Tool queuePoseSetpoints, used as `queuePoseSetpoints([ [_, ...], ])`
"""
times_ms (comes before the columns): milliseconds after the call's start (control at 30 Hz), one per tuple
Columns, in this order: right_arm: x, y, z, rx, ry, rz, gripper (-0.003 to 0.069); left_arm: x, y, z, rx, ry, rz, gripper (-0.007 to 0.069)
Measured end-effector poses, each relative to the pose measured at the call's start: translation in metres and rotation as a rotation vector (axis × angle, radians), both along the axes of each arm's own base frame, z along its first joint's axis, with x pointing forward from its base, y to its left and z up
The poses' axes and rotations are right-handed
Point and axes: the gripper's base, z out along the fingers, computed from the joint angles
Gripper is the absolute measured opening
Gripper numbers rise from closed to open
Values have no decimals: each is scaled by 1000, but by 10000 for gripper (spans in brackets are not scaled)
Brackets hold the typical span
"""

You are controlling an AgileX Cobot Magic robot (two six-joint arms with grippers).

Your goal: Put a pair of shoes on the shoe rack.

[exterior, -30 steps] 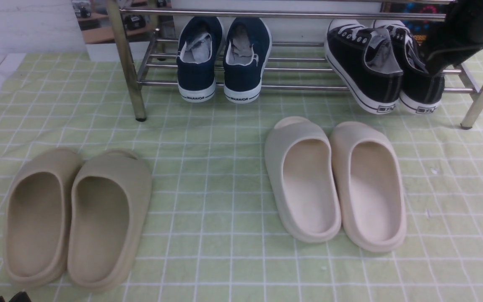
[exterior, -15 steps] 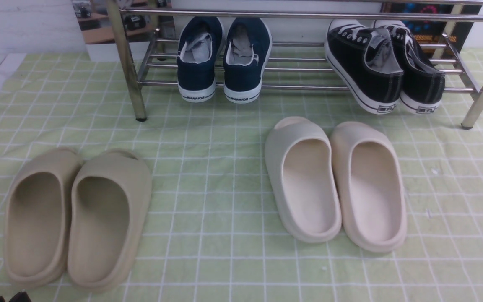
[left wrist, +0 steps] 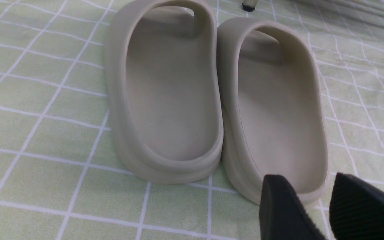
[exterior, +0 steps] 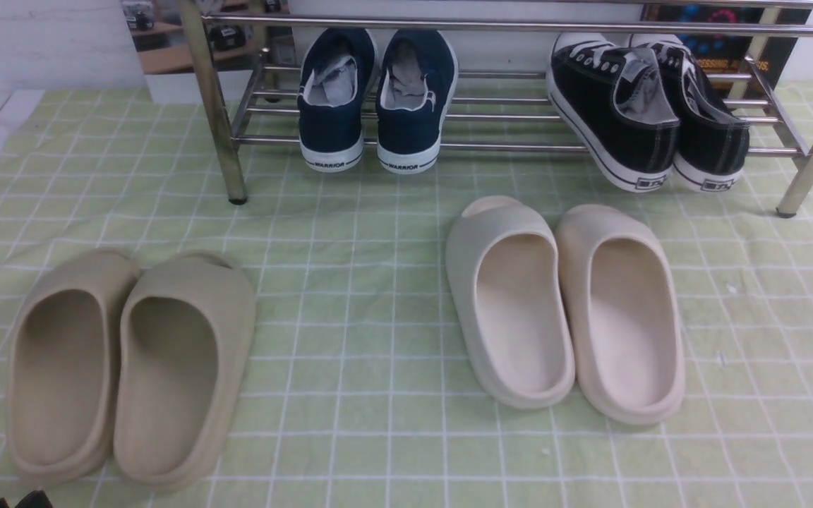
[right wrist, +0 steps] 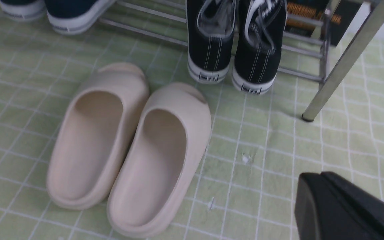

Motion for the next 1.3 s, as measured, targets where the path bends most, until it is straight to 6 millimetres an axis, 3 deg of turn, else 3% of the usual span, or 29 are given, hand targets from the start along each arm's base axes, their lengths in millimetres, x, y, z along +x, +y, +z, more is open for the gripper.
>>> queuePoseSetpoints([
  [167, -41, -4, -1, 10, -116, 0, 4, 0, 0, 0, 0, 0, 0, 239],
  [333, -63, -5, 0, 16, -173, 1, 4, 0, 0, 0, 0, 0, 0, 239],
  [567, -67, -6, 0, 16, -182, 0, 4, 0, 0, 0, 0, 0, 0, 239],
  [733, -65, -4, -14, 59, -235, 6, 4, 0, 0, 0, 0, 0, 0, 239],
  [833, -64, -6, -38, 73, -357, -18, 4, 0, 0, 0, 0, 0, 0, 239],
  [1000, -57, -11, -97, 52, -504, -84, 4, 0, 0, 0, 0, 0, 0, 239],
  [1200, -53, -19, -167, 66, -424, -233, 4, 0, 0, 0, 0, 0, 0, 239],
  [1300, -52, -23, -192, 141, -337, -325, 4, 0, 0, 0, 0, 0, 0, 239],
])
